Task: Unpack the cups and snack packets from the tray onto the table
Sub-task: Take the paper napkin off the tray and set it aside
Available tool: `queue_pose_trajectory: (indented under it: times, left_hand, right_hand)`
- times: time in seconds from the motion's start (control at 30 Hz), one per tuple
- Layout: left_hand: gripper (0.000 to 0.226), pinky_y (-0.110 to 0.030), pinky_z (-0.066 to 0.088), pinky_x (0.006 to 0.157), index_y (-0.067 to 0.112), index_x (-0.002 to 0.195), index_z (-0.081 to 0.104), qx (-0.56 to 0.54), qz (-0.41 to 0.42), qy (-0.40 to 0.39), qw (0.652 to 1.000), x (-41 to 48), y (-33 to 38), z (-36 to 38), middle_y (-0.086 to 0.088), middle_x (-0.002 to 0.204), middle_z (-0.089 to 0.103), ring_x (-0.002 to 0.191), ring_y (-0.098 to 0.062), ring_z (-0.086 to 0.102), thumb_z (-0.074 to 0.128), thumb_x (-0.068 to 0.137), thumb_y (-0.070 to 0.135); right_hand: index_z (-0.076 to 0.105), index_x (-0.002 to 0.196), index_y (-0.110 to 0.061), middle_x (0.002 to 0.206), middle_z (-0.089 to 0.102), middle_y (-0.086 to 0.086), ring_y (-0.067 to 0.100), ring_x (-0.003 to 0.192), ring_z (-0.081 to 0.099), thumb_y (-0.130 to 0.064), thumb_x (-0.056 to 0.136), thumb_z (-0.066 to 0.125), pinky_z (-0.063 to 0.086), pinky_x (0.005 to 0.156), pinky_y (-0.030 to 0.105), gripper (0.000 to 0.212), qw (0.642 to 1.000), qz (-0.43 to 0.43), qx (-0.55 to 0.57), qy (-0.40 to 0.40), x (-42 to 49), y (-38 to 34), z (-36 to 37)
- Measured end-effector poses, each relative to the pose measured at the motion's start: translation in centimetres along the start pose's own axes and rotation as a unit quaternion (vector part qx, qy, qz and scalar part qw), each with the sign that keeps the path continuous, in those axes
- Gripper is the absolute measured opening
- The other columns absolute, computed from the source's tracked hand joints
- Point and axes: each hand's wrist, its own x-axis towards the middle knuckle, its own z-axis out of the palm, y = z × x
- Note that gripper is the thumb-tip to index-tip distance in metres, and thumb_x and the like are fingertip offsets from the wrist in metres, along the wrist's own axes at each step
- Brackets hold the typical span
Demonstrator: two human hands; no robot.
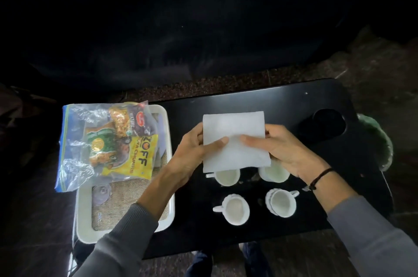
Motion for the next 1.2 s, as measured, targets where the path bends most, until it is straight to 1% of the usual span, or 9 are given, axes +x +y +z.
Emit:
queue_pose_trajectory:
  times: [0.1,0.27,0.5,0.63,0.83,0.97,1.07,1.13,1.2]
  left_hand:
    - [0.045,-0.031,0.061,0.081,0.02,0.125,0.066,0.027,-0.01,-0.001,1.0,1.2,0.2,2.8,-0.003,0.115,0.077,0.106,-0.022,0.074,0.082,0.083,0.017]
    - [0.029,-0.029,0.06,0.065,0.018,0.11,0.071,0.04,-0.054,0.013,0.998,3.7,-0.2,8.0,-0.001,0.098,0.079,0.085,-0.016,0.076,0.079,0.084,0.007]
    - [0.027,-0.026,0.059,0.056,0.016,0.114,0.066,0.092,-0.061,0.013,0.994,6.6,-0.8,14.8,-0.004,0.099,0.079,0.071,-0.019,0.076,0.075,0.089,0.01]
    - [0.023,-0.026,0.057,0.055,0.013,0.113,0.066,0.104,-0.073,0.005,0.992,7.8,-1.0,17.3,-0.013,0.106,0.076,0.067,-0.016,0.073,0.071,0.092,0.007]
    - [0.02,-0.027,0.058,0.056,0.013,0.111,0.068,0.127,-0.081,0.013,0.988,9.1,-1.0,18.6,-0.015,0.103,0.076,0.067,-0.016,0.073,0.071,0.092,0.008]
    - [0.019,-0.027,0.058,0.056,0.013,0.11,0.068,0.135,-0.084,0.024,0.987,9.6,-1.4,18.7,-0.014,0.101,0.077,0.067,-0.016,0.073,0.071,0.091,0.009]
    - [0.019,-0.027,0.058,0.057,0.014,0.109,0.069,0.132,-0.087,0.028,0.987,9.9,-1.8,18.8,-0.012,0.1,0.077,0.067,-0.016,0.074,0.072,0.091,0.009]
    - [0.018,-0.027,0.058,0.056,0.015,0.108,0.068,0.128,-0.09,0.031,0.987,10.0,-2.1,18.9,-0.011,0.1,0.078,0.067,-0.016,0.075,0.072,0.091,0.009]
    - [0.018,-0.026,0.058,0.055,0.016,0.106,0.069,0.129,-0.093,0.034,0.987,10.1,-2.4,19.2,-0.011,0.1,0.078,0.066,-0.016,0.075,0.073,0.09,0.01]
  right_hand:
    - [0.073,0.12,-0.011,0.112,0.08,0.007,0.024,0.105,0.076,-0.013,0.087,0.081,0.063,0.088,0.038,0.035,0.999,0.011,0.029,0.034,-0.9,0.4,-2.9]
    - [0.081,0.1,-0.01,0.101,0.08,0.007,0.026,0.098,0.075,0.0,0.087,0.076,0.062,0.077,0.031,0.017,0.992,-0.002,0.014,0.128,-2.8,0.9,-8.1]
    - [0.08,0.084,-0.025,0.096,0.08,0.005,0.021,0.095,0.074,0.006,0.087,0.067,0.058,0.082,0.033,0.034,0.947,-0.052,-0.077,0.309,-5.2,-0.1,-16.4]
    - [0.081,0.083,-0.032,0.08,0.076,-0.021,-0.004,0.08,0.069,-0.009,0.083,0.065,0.049,0.061,0.01,0.028,0.903,-0.049,-0.217,0.368,-6.3,-1.8,-19.7]
    - [0.082,0.088,-0.017,0.07,0.066,-0.014,0.009,0.067,0.058,-0.002,0.089,0.06,0.041,0.054,0.001,0.027,0.868,-0.043,-0.348,0.351,-5.2,-3.0,-21.4]
    - [0.082,0.093,-0.012,0.08,0.071,0.006,0.029,0.085,0.065,0.002,0.088,0.057,0.04,0.062,0.019,0.03,0.864,-0.027,-0.394,0.312,-3.2,-2.2,-21.4]
    - [0.078,0.089,-0.01,0.076,0.066,0.007,0.033,0.085,0.066,0.001,0.087,0.057,0.042,0.063,0.028,0.024,0.866,-0.005,-0.405,0.295,-1.6,-1.4,-21.2]
    - [0.074,0.093,-0.009,0.087,0.07,0.013,0.035,0.079,0.071,-0.004,0.088,0.059,0.054,0.064,0.034,0.016,0.868,0.007,-0.405,0.286,-0.7,-0.9,-21.1]
    - [0.07,0.101,-0.01,0.102,0.07,0.018,0.038,0.088,0.07,-0.009,0.09,0.062,0.06,0.079,0.043,0.014,0.866,0.022,-0.41,0.284,0.0,-0.5,-21.1]
